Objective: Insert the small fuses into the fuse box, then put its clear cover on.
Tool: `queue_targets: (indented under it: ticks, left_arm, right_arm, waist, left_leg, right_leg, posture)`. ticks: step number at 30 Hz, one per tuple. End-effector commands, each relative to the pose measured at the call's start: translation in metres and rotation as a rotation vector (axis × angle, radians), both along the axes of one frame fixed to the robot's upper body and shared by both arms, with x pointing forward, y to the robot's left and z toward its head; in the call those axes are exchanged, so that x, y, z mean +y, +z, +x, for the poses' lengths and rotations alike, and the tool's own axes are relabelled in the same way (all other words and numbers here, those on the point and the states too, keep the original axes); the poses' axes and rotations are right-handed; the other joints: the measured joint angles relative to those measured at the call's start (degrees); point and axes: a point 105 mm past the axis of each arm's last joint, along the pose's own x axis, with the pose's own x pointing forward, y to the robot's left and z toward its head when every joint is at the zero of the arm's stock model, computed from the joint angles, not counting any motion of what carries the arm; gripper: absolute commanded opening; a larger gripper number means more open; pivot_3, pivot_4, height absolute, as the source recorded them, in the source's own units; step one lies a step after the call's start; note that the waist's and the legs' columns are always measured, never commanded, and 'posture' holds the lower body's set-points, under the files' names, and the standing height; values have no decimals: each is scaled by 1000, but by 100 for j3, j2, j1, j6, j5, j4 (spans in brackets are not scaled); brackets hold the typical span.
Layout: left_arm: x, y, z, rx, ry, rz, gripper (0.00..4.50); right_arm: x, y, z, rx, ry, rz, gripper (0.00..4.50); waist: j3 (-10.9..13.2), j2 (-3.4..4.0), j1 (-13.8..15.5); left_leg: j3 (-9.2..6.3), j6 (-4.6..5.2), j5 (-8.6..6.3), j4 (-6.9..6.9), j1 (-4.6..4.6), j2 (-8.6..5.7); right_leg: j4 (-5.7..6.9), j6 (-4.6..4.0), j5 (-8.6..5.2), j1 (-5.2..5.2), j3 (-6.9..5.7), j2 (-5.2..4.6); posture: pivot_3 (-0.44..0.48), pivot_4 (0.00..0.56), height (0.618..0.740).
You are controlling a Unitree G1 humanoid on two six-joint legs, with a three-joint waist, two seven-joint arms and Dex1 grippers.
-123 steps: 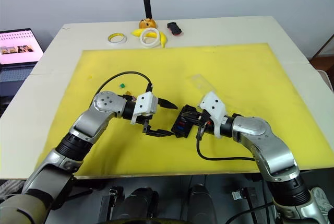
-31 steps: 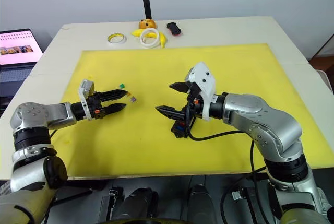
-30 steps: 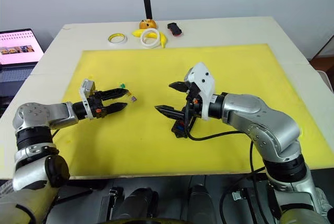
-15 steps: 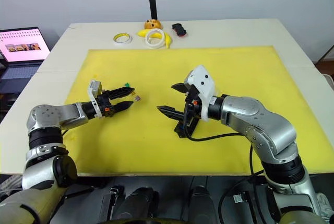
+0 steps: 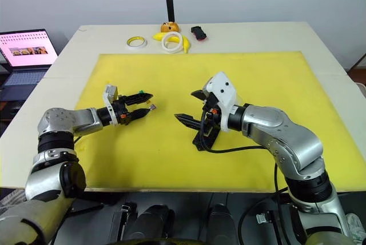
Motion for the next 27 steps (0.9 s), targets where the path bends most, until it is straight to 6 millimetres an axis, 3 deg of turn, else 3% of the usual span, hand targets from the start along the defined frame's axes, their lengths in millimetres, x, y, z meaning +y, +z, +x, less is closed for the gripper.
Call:
queue_targets:
  ticks: [1, 6, 9, 11, 22, 25, 27]
  left_arm:
    - [-12, -10, 3, 19, -16, 28, 4500]
    - [-12, -15, 5, 15, 0, 36, 4500]
    - [-11, -20, 6, 30, 13, 50, 3584]
    - [-12, -23, 5, 39, 4, 56, 2610]
    - [-13, -25, 5, 27, 3, 53, 2610]
    - [-10, -30, 5, 29, 17, 85, 1751]
    - [-11, -31, 4, 31, 9, 90, 776]
  right_arm:
    - [0, 9, -2, -43, -4, 20, 4451]
    - [-4, 8, -2, -46, -20, 9, 4451]
    - [-6, 8, -2, -47, -27, 2, 4500]
    - [-6, 8, -2, -46, -25, 2, 4500]
    - [-6, 8, -1, -47, -29, 2, 4500]
    - [-7, 8, 0, -46, -29, 2, 4500]
    - [-7, 7, -1, -45, -29, 1, 4500]
  waist:
    - [0, 0, 23]
    - [-1, 1, 103]
    - [-1, 1, 103]
    - [-1, 1, 91]
    - [-1, 1, 91]
    - [-1, 1, 88]
    - [-1, 1, 78]
  left_leg:
    - [0, 0, 0, 0, 0, 0]
    - [1, 0, 0, 0, 2, 0]
    - [0, 0, 0, 0, 3, -1]
    - [1, 0, 0, 0, 2, -1]
    - [1, 0, 0, -1, 2, 0]
    - [1, 0, 0, -1, 2, 0]
    - [2, 0, 0, -1, 2, 0]
  right_leg:
    - [0, 0, 0, 0, 0, 0]
    - [-2, 0, 0, 2, 0, 0]
    - [-4, 0, 0, 4, 0, 0]
    - [-4, 0, 0, 3, 0, 0]
    - [-4, 0, 0, 1, 0, 1]
    - [-4, 0, 0, 1, 0, 1]
    - [-4, 0, 0, 1, 0, 1]
  posture:
    - [0, 150, 740]
    - [0, 150, 740]
    - [0, 150, 740]
    - [0, 150, 740]
    - [0, 150, 740]
    - [0, 150, 740]
    - [0, 150, 740]
